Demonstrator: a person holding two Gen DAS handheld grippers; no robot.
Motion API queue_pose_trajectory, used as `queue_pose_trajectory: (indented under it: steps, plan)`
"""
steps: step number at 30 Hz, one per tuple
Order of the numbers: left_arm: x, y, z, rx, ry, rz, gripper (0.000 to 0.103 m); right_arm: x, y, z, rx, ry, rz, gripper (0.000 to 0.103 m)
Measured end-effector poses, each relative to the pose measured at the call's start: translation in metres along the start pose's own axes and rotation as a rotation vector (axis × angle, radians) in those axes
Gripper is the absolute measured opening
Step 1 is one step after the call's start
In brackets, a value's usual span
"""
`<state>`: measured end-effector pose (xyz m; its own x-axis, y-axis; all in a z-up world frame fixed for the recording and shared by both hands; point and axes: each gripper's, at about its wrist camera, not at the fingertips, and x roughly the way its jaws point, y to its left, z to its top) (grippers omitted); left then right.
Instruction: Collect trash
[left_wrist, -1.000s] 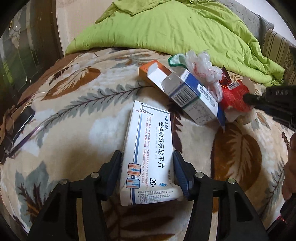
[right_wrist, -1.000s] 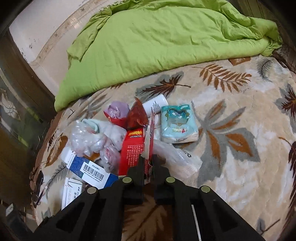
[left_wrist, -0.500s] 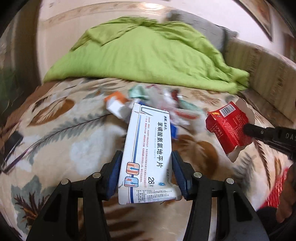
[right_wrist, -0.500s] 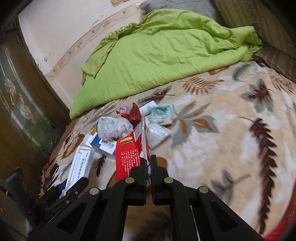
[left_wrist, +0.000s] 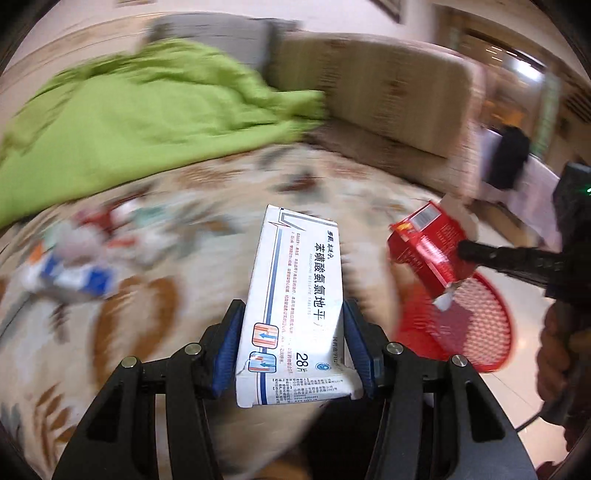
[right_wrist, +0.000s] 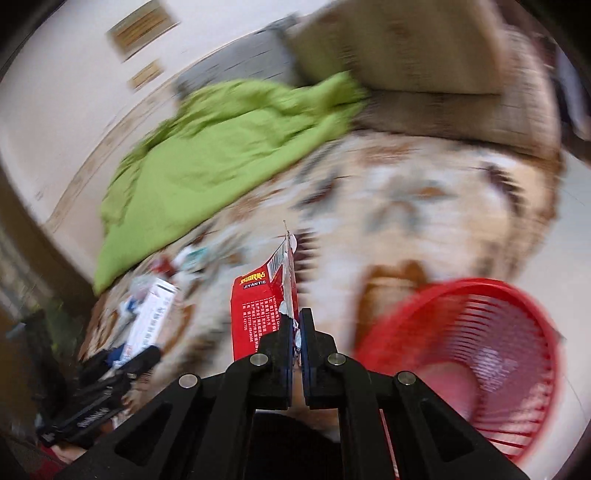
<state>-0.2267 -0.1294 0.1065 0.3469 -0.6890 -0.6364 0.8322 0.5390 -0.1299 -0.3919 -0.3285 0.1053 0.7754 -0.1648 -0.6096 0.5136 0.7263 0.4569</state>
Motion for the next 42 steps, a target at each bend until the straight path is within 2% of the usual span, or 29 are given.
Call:
queue_pose_trajectory:
  steps: [5, 8, 10, 11, 12, 15, 18, 21, 28, 31, 36, 39, 42]
  plan:
    - [0.034, -0.074, 0.019, 0.058, 0.083, -0.192, 0.052, -0.031, -0.062, -0.006, 0.064, -0.022, -0.158, 0.004]
    - [0.057, -0.108, 0.022, 0.085, 0.131, -0.257, 0.053, -0.04, -0.085, -0.01, 0.092, -0.024, -0.217, 0.007]
    - [0.071, -0.132, 0.023, 0.123, 0.157, -0.295, 0.056, -0.041, -0.096, -0.008, 0.103, -0.019, -0.268, 0.025]
    - [0.078, -0.141, 0.022, 0.143, 0.178, -0.287, 0.059, -0.043, -0.1, -0.007, 0.107, -0.025, -0.283, 0.044]
    - [0.084, -0.146, 0.021, 0.145, 0.202, -0.262, 0.06, -0.046, -0.102, -0.005, 0.112, -0.039, -0.299, 0.057]
    - [0.084, -0.134, 0.019, 0.088, 0.219, -0.272, 0.061, -0.054, -0.097, 0.002, 0.073, -0.092, -0.296, 0.06]
    - [0.07, -0.105, 0.02, 0.032, 0.173, -0.196, 0.061, -0.043, -0.076, 0.011, 0.03, -0.087, -0.234, 0.06]
    - [0.046, -0.058, 0.019, -0.066, 0.116, -0.1, 0.065, -0.018, -0.037, 0.017, -0.046, -0.058, -0.142, 0.06]
    - [-0.015, 0.071, 0.001, -0.29, 0.058, 0.173, 0.067, 0.062, 0.086, 0.005, -0.255, 0.086, 0.098, 0.06]
    - [-0.033, 0.122, -0.018, -0.366, 0.055, 0.287, 0.067, 0.09, 0.13, -0.005, -0.334, 0.13, 0.146, 0.06]
    - [-0.048, 0.191, -0.044, -0.528, 0.055, 0.38, 0.067, 0.139, 0.185, -0.011, -0.423, 0.19, 0.183, 0.06]
    - [-0.048, 0.214, -0.056, -0.559, 0.035, 0.477, 0.067, 0.172, 0.21, -0.007, -0.456, 0.219, 0.193, 0.06]
    - [-0.041, 0.227, -0.069, -0.588, 0.041, 0.504, 0.067, 0.213, 0.23, 0.006, -0.467, 0.263, 0.185, 0.06]
